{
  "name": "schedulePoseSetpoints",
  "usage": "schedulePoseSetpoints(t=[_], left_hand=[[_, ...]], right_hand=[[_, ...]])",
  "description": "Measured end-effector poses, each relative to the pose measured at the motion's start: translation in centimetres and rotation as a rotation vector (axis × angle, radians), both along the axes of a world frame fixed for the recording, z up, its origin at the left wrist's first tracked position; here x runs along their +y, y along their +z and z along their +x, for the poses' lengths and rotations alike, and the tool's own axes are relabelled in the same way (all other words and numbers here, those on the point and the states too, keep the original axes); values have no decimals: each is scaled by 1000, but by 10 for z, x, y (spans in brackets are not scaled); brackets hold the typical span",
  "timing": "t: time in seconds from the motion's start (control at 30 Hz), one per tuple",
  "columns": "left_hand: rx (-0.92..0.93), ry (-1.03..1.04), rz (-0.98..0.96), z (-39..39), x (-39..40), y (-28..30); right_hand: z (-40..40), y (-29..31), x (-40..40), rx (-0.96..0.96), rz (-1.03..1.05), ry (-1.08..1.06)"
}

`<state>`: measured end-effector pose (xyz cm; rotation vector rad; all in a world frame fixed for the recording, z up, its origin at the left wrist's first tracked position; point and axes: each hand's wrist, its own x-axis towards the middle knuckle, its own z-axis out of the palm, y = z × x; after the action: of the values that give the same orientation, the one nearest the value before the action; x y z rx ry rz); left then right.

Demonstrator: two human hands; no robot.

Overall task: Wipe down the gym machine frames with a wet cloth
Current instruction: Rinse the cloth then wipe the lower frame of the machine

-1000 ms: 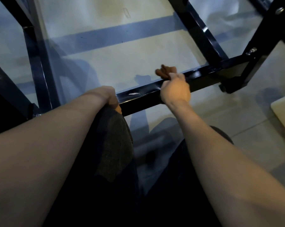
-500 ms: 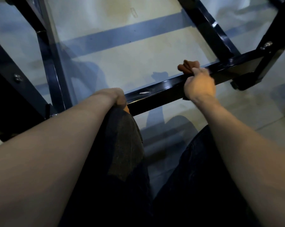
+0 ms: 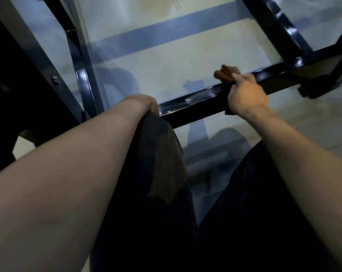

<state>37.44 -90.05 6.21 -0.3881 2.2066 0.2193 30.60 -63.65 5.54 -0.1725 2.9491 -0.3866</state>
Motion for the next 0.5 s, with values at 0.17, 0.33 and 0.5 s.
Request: schedulePoseSetpoints(t=[0.17,0.33,0.5], left_hand=[[39,20,-32,-5,-17,-25],[57,-2,-21,-5,-15,-19],[33,10,17,0,-14,-11]], right_hand=[[39,-8,-39,2,-87,-9],[84,-14,-73,39,-84,351],[28,-9,-18,50,5,221]])
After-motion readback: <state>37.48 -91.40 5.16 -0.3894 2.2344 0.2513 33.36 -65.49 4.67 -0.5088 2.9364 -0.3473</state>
